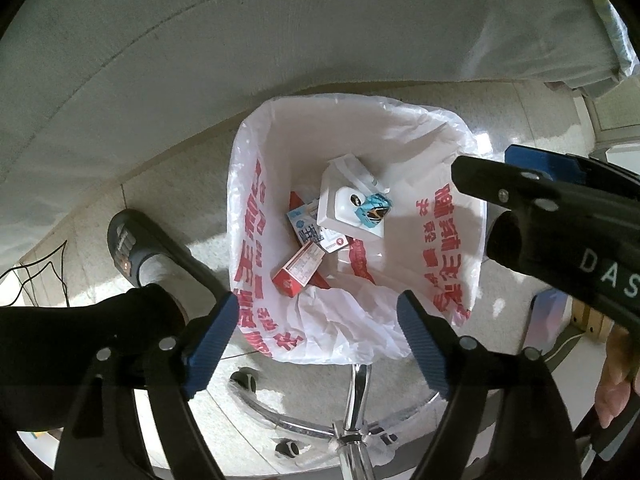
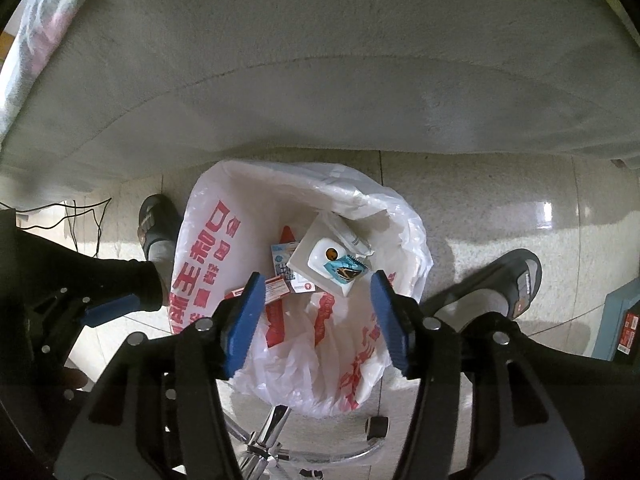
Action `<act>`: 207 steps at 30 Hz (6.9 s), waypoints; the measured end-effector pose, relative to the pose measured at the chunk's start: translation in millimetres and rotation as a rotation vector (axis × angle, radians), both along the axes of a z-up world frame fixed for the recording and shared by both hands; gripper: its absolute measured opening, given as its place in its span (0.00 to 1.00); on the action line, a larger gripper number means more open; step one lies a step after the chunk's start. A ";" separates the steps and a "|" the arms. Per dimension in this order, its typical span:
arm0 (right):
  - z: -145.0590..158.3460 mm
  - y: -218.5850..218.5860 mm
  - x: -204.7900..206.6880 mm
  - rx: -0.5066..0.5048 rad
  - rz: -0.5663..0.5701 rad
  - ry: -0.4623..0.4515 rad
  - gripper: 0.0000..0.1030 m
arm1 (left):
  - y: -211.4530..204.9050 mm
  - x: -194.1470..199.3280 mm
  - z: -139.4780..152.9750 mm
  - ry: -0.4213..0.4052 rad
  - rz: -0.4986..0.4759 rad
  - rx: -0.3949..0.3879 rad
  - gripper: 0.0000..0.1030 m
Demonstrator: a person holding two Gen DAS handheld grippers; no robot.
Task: Collect trash
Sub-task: 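Raise both tools toward the candy wrapper and green box on the bed, then grasp the red candy wrapper with the left gripper while the right gripper grasps the green box, then lift and carry the candy wrapper and green box with both tools toward the bag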
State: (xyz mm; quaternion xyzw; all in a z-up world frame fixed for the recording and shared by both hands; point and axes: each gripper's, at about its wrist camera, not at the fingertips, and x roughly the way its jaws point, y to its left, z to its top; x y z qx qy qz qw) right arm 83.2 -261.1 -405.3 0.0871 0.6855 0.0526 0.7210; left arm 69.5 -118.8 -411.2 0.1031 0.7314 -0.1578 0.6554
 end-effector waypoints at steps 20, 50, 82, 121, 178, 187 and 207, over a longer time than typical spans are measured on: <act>83.6 -16.2 -9.5 0.044 -0.029 -0.148 0.70 | 11.9 12.7 86.8 -0.272 0.059 -0.129 0.82; 396.4 -46.2 -32.2 -0.015 -0.061 -0.857 0.92 | 40.0 42.2 352.7 -0.813 0.131 -0.276 0.87; 436.5 3.6 177.7 -0.060 -0.019 -0.727 0.93 | 67.6 223.6 351.4 -0.817 0.085 -0.213 0.89; 170.9 -5.2 393.8 -0.145 -0.190 -0.187 0.94 | 20.7 368.9 161.9 -0.642 -0.184 -0.255 0.88; 285.9 7.6 258.6 -0.106 -0.024 -0.471 0.34 | 17.5 250.5 256.3 -0.744 -0.042 -0.186 0.14; 346.7 -4.2 180.3 -0.046 -0.003 -0.588 0.34 | 17.1 181.6 324.3 -0.805 -0.060 -0.175 0.14; 381.1 -38.7 26.9 -0.019 0.002 -0.705 0.34 | 4.4 63.7 370.4 -0.811 -0.122 -0.292 0.14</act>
